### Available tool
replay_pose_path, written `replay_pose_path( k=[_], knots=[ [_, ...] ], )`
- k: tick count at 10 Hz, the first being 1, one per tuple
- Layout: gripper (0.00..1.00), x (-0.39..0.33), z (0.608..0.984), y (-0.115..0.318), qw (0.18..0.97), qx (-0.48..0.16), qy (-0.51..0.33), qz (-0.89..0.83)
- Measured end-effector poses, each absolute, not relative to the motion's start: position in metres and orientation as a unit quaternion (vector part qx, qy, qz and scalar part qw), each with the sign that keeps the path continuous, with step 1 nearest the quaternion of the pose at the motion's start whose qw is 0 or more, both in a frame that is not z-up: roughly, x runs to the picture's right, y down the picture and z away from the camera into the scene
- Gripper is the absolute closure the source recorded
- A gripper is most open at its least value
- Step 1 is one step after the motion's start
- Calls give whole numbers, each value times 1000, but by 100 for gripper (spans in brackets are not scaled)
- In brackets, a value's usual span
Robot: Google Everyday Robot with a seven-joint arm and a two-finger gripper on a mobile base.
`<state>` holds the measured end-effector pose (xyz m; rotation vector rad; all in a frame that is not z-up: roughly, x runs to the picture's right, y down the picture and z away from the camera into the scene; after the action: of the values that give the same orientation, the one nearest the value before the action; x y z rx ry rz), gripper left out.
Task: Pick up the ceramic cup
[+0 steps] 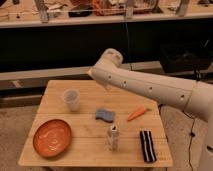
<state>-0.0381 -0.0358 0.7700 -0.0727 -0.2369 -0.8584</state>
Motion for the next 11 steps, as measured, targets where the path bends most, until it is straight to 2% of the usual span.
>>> replay_pose_path(
  k=[11],
  knots=[
    [20, -113, 793, -17, 861, -19, -205, -465]
  ],
)
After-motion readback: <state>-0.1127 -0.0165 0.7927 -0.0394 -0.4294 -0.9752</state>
